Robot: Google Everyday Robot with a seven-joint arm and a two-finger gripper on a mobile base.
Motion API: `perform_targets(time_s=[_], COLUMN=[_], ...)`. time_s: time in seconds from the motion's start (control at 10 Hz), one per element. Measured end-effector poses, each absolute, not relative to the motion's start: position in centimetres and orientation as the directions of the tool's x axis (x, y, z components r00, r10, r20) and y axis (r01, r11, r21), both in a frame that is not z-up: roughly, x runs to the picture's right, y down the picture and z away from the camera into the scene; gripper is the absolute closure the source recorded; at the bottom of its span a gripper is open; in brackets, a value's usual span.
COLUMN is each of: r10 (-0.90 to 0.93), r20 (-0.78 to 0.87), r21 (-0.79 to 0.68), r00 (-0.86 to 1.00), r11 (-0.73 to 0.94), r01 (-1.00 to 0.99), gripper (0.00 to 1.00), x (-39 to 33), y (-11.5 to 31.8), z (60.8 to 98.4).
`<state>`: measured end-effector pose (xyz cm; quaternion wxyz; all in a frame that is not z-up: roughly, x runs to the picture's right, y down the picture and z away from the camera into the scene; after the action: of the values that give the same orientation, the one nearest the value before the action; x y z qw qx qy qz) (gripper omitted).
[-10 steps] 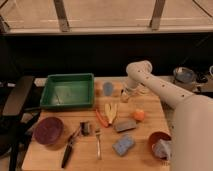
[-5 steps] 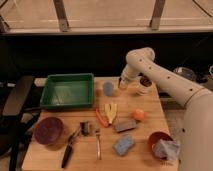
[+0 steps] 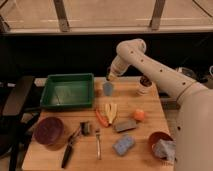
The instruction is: Stack cups on top of each other
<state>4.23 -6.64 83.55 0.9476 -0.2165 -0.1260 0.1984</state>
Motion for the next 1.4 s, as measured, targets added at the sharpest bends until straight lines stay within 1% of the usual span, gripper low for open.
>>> perform_targets(time_s=[0.1, 0.2, 0.3, 0.5, 0.6, 0.9, 1.0, 1.1, 1.2, 1.3, 1.4], r10=[0.429, 0.430, 0.434, 0.444, 0.445, 0.452, 0.447, 0.447, 0.450, 0.453, 0.457], r20=[0.163, 0.173, 0.175, 0.171, 0.169, 0.150, 0.141, 0.133, 0.123, 0.120, 0.119], r21=[-0.470, -0.485, -0.502, -0.531, -0.540, -0.560, -0.561, -0.563, -0.565, -0.566, -0.566], r00=[0.888, 0.886, 0.884, 0.880, 0.879, 0.879, 0.883, 0.885, 0.884, 0.883, 0.881], r11=[0.825, 0.821, 0.812, 0.794, 0.788, 0.772, 0.771, 0.769, 0.764, 0.762, 0.761], r01=[-0.312, -0.303, -0.299, -0.297, -0.295, -0.301, -0.301, -0.304, -0.311, -0.314, -0.318], gripper=[1.00, 0.95, 0.84, 0.66, 0.64, 0.63, 0.57, 0.48, 0.44, 0.44, 0.40], x=[3.5, 2.8, 2.5, 2.2, 2.0, 2.2, 2.4, 2.5, 2.9, 3.2, 3.5], y=[-6.2, -5.6, -4.7, -3.4, -3.0, -1.7, -1.4, -1.2, -1.0, -0.9, -1.0], z=[84.3, 85.0, 85.8, 86.8, 87.2, 88.1, 88.5, 88.9, 89.4, 89.5, 89.6])
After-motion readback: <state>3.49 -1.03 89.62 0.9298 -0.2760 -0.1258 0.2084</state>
